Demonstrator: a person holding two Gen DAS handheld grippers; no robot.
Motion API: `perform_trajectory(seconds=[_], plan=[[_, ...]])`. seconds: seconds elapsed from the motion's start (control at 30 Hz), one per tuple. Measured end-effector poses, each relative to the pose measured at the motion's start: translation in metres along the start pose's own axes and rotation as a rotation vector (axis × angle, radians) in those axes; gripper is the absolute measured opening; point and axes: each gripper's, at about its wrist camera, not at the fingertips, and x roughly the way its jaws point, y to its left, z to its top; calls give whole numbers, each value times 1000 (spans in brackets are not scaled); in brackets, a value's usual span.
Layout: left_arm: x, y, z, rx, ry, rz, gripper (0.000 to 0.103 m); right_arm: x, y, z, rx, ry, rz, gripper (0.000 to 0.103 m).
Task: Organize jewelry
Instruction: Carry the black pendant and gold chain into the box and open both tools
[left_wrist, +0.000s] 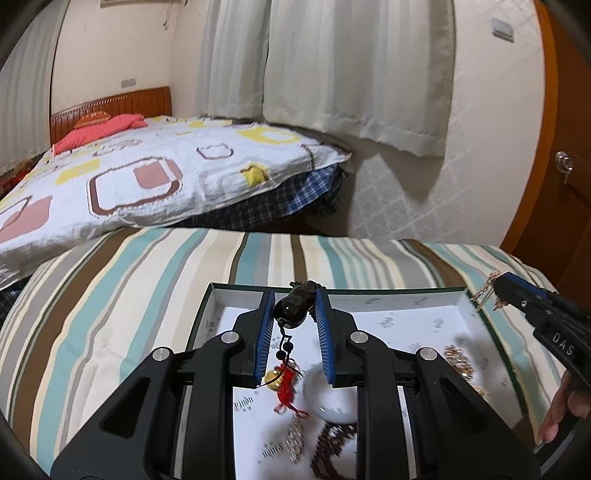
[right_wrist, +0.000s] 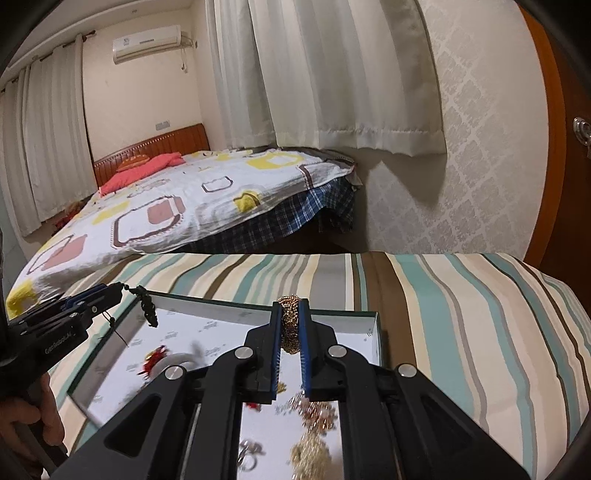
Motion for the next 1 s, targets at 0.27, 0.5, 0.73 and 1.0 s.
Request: perform_trajectory(seconds=[0.27,0.5,0.73,1.0], plan=[[40,7,4,0,84,33,22,40,-4,3,6,110,-6,9],[64,12,0,-6,168,48,22,67,-10,-2,35,227,5,9],[78,12,-2,-11,242,41,23,78,-15,-1,42,280,-8,10],[83,14,-3,-22,273,33,37,86,-17,-6,52,331,-23,27]])
